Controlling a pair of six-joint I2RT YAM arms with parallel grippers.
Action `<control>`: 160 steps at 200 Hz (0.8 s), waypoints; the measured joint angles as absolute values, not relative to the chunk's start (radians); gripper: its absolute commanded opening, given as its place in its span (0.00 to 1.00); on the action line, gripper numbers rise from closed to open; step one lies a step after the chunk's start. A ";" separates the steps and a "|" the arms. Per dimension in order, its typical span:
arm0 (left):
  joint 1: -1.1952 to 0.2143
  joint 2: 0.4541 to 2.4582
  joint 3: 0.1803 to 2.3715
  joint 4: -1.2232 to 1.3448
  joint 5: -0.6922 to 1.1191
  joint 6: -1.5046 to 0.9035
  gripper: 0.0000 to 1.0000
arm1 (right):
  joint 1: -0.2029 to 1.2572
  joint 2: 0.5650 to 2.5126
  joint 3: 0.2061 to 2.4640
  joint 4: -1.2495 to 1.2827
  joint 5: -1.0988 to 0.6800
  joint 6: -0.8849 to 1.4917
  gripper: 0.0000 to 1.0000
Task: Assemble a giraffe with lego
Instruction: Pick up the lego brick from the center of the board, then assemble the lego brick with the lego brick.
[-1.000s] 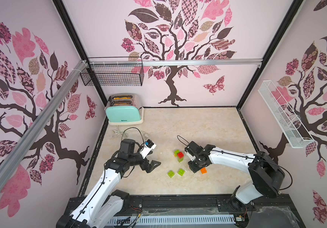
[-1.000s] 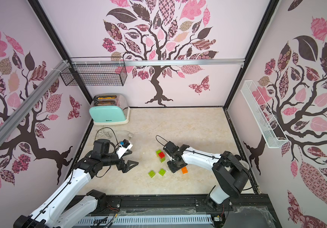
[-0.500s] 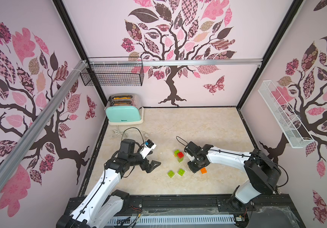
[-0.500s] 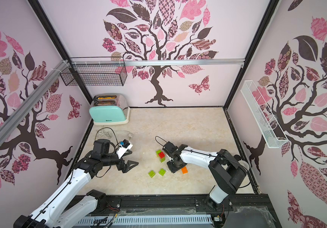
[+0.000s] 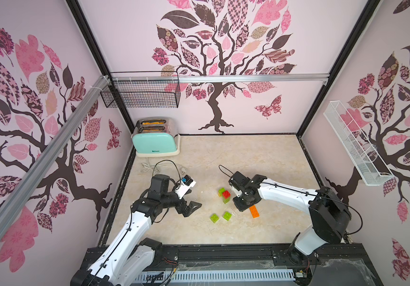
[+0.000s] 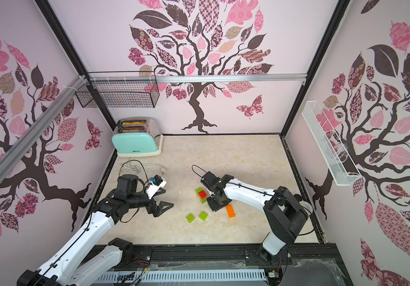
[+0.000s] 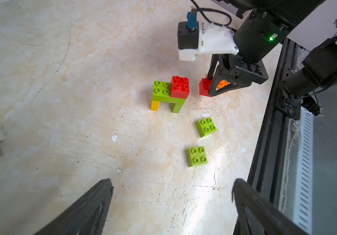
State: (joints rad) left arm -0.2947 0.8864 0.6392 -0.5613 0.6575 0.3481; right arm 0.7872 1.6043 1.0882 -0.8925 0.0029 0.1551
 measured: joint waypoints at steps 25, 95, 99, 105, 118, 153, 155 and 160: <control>-0.295 0.886 0.639 -0.561 0.658 0.348 0.98 | 0.788 1.604 1.174 -0.959 0.002 0.185 0.22; -0.295 0.886 0.639 -0.561 0.658 0.348 0.98 | 0.815 1.615 1.393 -1.111 0.005 0.291 0.18; -0.295 0.886 0.639 -0.561 0.659 0.348 0.98 | 0.815 1.619 1.404 -1.118 0.005 0.298 0.18; -0.295 0.886 0.639 -0.561 0.659 0.348 0.98 | 0.817 1.626 1.422 -1.127 0.005 0.309 0.18; -0.295 0.886 0.639 -0.561 0.659 0.348 0.98 | 0.818 1.644 1.452 -1.137 0.005 0.331 0.16; -0.295 0.886 0.639 -0.561 0.659 0.348 0.98 | 0.828 1.713 1.525 -1.158 0.004 0.363 0.15; -0.295 0.886 0.639 -0.561 0.659 0.348 0.98 | 0.829 1.717 1.528 -1.158 0.004 0.363 0.15; -0.295 0.886 0.639 -0.561 0.659 0.348 0.98 | 0.831 1.725 1.533 -1.158 0.004 0.366 0.15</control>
